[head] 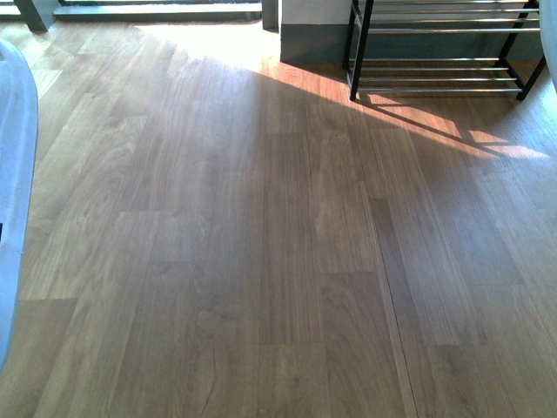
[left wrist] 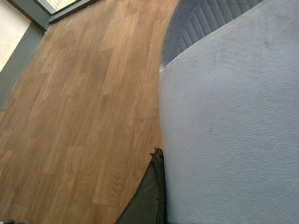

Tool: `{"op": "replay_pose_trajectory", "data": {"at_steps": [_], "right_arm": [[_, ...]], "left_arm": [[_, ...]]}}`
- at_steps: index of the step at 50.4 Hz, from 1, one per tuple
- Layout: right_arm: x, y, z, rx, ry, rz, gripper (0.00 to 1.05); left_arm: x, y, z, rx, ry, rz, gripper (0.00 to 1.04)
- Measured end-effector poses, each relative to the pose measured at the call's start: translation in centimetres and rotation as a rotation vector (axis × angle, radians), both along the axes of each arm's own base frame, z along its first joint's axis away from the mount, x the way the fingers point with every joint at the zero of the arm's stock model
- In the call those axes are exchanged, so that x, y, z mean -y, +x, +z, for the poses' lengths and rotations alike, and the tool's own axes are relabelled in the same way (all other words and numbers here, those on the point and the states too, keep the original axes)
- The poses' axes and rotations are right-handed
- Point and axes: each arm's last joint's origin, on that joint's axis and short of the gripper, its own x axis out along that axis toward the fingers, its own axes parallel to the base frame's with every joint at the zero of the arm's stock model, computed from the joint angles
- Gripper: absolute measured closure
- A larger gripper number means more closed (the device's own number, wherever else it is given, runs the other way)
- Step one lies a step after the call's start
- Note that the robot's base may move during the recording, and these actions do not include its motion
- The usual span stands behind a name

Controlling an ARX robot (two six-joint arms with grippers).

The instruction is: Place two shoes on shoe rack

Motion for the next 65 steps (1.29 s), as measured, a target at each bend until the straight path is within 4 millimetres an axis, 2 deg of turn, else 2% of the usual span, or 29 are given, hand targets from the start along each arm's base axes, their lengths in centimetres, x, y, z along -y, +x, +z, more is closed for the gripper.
{"op": "replay_pose_trajectory", "data": {"at_steps": [65], "right_arm": [[0.02, -0.03, -0.03, -0.001, 0.001, -0.001, 1.03]], "left_arm": [[0.06, -0.01, 0.0, -0.001, -0.001, -0.006, 1.03]]}}
